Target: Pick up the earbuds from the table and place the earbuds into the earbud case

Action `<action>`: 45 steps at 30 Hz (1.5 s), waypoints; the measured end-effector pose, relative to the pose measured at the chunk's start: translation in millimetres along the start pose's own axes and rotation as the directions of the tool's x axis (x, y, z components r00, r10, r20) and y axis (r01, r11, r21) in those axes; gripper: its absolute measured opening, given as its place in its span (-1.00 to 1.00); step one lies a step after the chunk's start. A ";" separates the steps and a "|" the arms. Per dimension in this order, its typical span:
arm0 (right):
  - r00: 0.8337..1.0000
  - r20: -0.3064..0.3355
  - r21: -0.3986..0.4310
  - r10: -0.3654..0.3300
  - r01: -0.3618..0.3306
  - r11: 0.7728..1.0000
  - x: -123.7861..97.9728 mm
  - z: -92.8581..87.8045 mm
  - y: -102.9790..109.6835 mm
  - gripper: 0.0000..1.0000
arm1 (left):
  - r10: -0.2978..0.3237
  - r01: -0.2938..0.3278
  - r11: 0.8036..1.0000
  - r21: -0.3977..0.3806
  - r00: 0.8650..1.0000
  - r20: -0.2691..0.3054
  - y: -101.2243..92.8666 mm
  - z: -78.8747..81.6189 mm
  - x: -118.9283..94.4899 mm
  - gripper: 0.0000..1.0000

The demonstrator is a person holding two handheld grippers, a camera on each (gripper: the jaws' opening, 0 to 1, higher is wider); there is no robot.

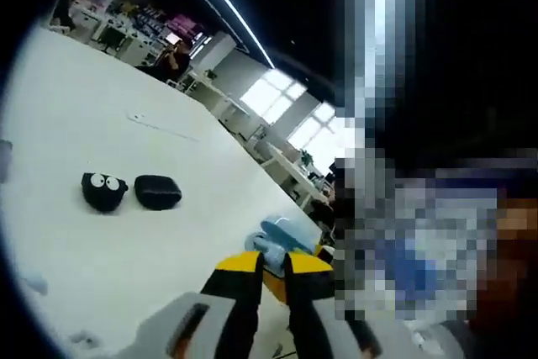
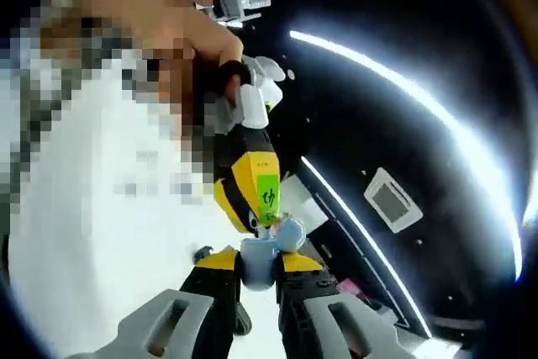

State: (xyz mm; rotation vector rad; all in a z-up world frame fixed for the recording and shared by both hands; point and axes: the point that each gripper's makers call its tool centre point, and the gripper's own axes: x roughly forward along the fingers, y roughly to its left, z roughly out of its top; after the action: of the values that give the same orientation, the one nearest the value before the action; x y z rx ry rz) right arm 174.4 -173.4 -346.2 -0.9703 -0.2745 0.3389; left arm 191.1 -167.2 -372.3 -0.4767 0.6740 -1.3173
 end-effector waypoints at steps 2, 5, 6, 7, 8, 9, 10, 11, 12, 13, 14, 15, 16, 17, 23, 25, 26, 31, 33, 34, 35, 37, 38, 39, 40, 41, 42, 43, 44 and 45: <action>1.000 0.012 -0.001 0.012 -0.012 1.000 0.5 2.1 4.0 -0.70 | -0.007 0.007 1.000 -0.003 1.000 -0.015 -3.6 -5.2 2.5 -0.74; 0.999 0.028 0.021 0.024 -0.025 0.999 -1.6 3.8 6.9 -0.70 | -0.007 0.007 1.000 0.003 1.000 -0.016 -2.1 -0.1 1.1 -0.74; 0.999 0.035 0.040 0.024 -0.026 0.999 -2.6 4.7 5.7 -0.70 | -0.012 0.012 1.000 0.000 1.000 -0.015 -2.2 0.8 0.8 -0.74; 0.999 0.040 0.052 0.025 -0.027 0.998 -3.2 5.1 5.0 -0.70 | -0.016 0.015 1.000 -0.004 1.000 -0.014 -3.2 0.0 0.8 -0.75; 0.998 0.054 0.095 0.034 -0.039 0.995 -4.3 6.3 5.1 -0.70 | -0.019 0.019 1.000 -0.009 1.000 -0.013 -4.0 -0.3 0.8 -0.75; 0.997 0.066 0.127 0.042 -0.050 0.991 -5.1 7.0 5.3 -0.70 | -0.022 0.022 1.000 -0.008 1.000 -0.012 -5.9 -2.5 0.7 -0.75; 0.996 0.081 0.156 0.044 -0.057 0.986 -6.1 8.1 4.7 -0.70 | -0.025 0.024 1.000 -0.010 1.000 -0.012 -6.9 -2.9 0.5 -0.75; 0.994 0.094 0.181 0.051 -0.068 0.981 -1.4 2.7 13.9 -0.70 | -0.027 0.027 1.000 -0.012 1.000 -0.011 -7.3 -2.8 0.4 -0.75; 0.993 0.107 0.206 0.058 -0.079 0.975 3.3 -2.8 23.1 -0.70 | -0.047 0.047 0.998 -0.038 0.999 -0.010 -8.7 -1.3 -1.1 -0.75; 0.991 0.121 0.230 0.064 -0.091 0.969 8.0 -8.3 32.3 -0.70 | -0.068 0.067 0.996 -0.065 0.998 -0.008 -10.1 0.3 -2.6 -0.75; 0.988 0.140 0.257 0.069 -0.104 0.961 7.4 -8.5 33.2 -0.70 | -0.086 0.085 0.992 -0.094 0.996 -0.004 -10.8 0.6 -3.1 -0.75; 0.985 0.154 0.271 0.073 -0.113 0.956 6.6 -8.6 33.8 -0.70 | -0.096 0.095 0.990 -0.105 0.995 -0.005 -9.3 2.4 -3.8 -0.75; 0.984 0.159 0.275 0.075 -0.118 0.954 6.6 -8.6 33.8 -0.70 | -0.099 0.098 0.989 -0.111 0.995 -0.006 -9.4 2.3 -3.9 -0.74; 0.979 0.184 0.306 0.083 -0.137 0.942 5.5 -8.3 34.1 -0.70 | -0.113 0.111 0.985 -0.129 0.994 -0.007 -10.1 2.4 -4.0 -0.74; 0.948 0.301 0.421 0.102 -0.228 0.878 -0.2 -7.5 32.3 -0.70 | -0.158 0.153 0.970 -0.189 0.987 -0.012 -20.9 -3.4 -2.0 -0.74; 0.933 0.341 0.477 0.113 -0.276 0.834 -2.1 -6.9 32.4 -0.70 | -0.168 0.163 0.966 -0.201 0.986 -0.010 -23.6 -3.6 -1.3 -0.73; 0.924 0.366 0.505 0.116 -0.301 0.809 -3.0 -6.7 31.4 -0.70 | -0.180 0.175 0.961 -0.214 0.984 -0.004 -26.0 -3.8 -0.8 -0.71; 0.915 0.386 0.566 0.117 -0.335 0.754 -3.1 -14.3 31.7 -0.70 | -0.183 0.179 0.956 -0.231 0.983 0.008 -26.1 -4.6 3.2 -0.65; 0.918 0.378 0.556 0.124 -0.331 0.762 -2.1 -14.3 32.6 -0.70 | -0.176 0.171 0.957 -0.234 0.984 -0.002 -13.5 6.1 1.6 -0.67; 0.918 0.377 0.554 0.125 -0.332 0.764 -2.1 -14.1 32.5 -0.70 | -0.177 0.172 0.956 -0.239 0.984 -0.001 -12.1 7.1 0.9 -0.68; 0.917 0.378 0.554 0.126 -0.333 0.763 -2.1 -14.1 32.3 -0.70 | -0.178 0.173 0.954 -0.245 0.984 0.002 -9.2 11.7 -0.8 -0.68; 0.916 0.380 0.560 0.128 -0.338 0.756 -2.2 -14.4 32.1 -0.70 | -0.175 0.171 0.953 -0.249 0.985 0.007 -4.4 18.8 -2.9 -0.68; 0.915 0.381 0.566 0.129 -0.341 0.750 -2.4 -14.4 31.6 -0.70 | -0.173 0.169 0.953 -0.251 0.985 0.008 -2.3 21.0 -3.6 -0.68; 0.914 0.385 0.572 0.128 -0.345 0.744 -2.7 -14.1 31.6 -0.70 | -0.171 0.168 0.953 -0.253 0.985 0.010 -1.5 22.4 -4.0 -0.70; 0.913 0.387 0.575 0.129 -0.348 0.741 -3.0 -13.4 31.2 -0.70 | -0.166 0.163 0.954 -0.253 0.986 0.011 0.7 23.8 -4.4 -0.73; 0.913 0.387 0.575 0.130 -0.349 0.740 -3.1 -13.1 31.6 -0.70 | -0.163 0.161 0.954 -0.255 0.987 0.011 -0.8 21.0 -3.8 -0.74; 0.913 0.388 0.575 0.130 -0.350 0.739 -3.2 -12.6 31.4 -0.70 | -0.163 0.161 0.952 -0.261 0.987 0.013 0.3 22.1 -4.2 -0.74; 0.912 0.389 0.575 0.131 -0.351 0.739 -3.6 -12.3 31.3 -0.70 | -0.165 0.164 0.951 -0.262 0.986 0.015 -2.6 19.1 -3.6 -0.74; 0.910 0.393 0.576 0.131 -0.354 0.737 -4.0 -11.3 30.9 -0.70 | -0.169 0.167 0.949 -0.266 0.985 0.017 -2.5 19.8 -4.0 -0.75; 0.909 0.395 0.574 0.132 -0.356 0.738 -4.3 -10.7 30.6 -0.70 | -0.172 0.170 0.949 -0.267 0.985 0.017 -7.0 14.3 -2.7 -0.75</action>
State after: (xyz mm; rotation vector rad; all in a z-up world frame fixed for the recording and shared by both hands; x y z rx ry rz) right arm 169.7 -167.3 -378.1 -0.2573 -0.3049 0.7932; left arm 195.6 -166.7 -356.9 -0.7646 0.8358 -1.3967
